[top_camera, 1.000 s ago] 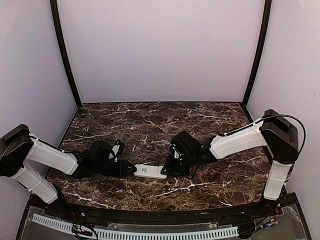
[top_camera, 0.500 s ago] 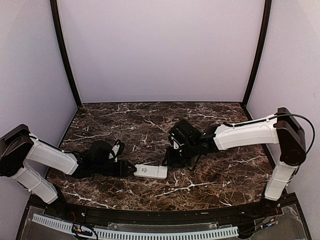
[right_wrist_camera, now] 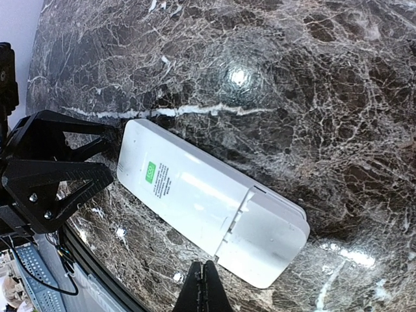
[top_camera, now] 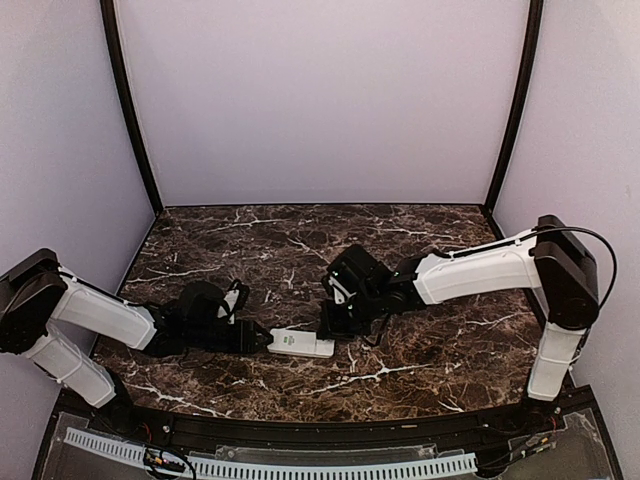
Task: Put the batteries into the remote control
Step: Load the battery cover onto the remote control without the battery cover, then press the battery cover on the remote control.
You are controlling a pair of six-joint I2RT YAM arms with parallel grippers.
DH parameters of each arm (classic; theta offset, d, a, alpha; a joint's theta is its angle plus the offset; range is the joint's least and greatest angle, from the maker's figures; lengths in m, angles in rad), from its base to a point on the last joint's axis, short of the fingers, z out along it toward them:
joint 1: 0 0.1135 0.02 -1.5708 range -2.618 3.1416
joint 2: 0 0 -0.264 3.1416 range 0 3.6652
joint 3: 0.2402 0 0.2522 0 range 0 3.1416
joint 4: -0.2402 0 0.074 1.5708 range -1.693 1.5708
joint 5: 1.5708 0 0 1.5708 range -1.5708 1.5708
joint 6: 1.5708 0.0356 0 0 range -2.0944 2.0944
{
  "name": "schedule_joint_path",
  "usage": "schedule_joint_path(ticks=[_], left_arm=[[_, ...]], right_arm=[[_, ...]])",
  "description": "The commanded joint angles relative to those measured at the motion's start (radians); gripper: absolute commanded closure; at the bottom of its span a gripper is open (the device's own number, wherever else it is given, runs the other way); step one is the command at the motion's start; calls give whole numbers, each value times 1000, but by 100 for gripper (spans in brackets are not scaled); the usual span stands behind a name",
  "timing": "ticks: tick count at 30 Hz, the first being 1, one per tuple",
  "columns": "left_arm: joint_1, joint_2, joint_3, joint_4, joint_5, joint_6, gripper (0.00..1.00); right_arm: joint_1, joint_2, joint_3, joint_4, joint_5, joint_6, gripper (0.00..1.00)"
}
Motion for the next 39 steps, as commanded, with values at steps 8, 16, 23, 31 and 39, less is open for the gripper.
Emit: schedule_joint_path(ticks=[8, 16, 23, 31, 39], left_arm=[[-6, -14, -14, -40, 4, 7, 47], [-5, -10, -14, -39, 5, 7, 47], [-7, -8, -14, -38, 3, 6, 47], [-5, -8, -15, -40, 2, 5, 47], [-6, -19, -17, -51, -4, 2, 47]], right_arm=[[-6, -4, -3, 21, 37, 3, 100], [-34, 88, -55, 91, 7, 24, 100], [-40, 104, -95, 131, -9, 43, 100], [-33, 41, -32, 89, -31, 5, 100], [-25, -97, -41, -95, 141, 41, 100]])
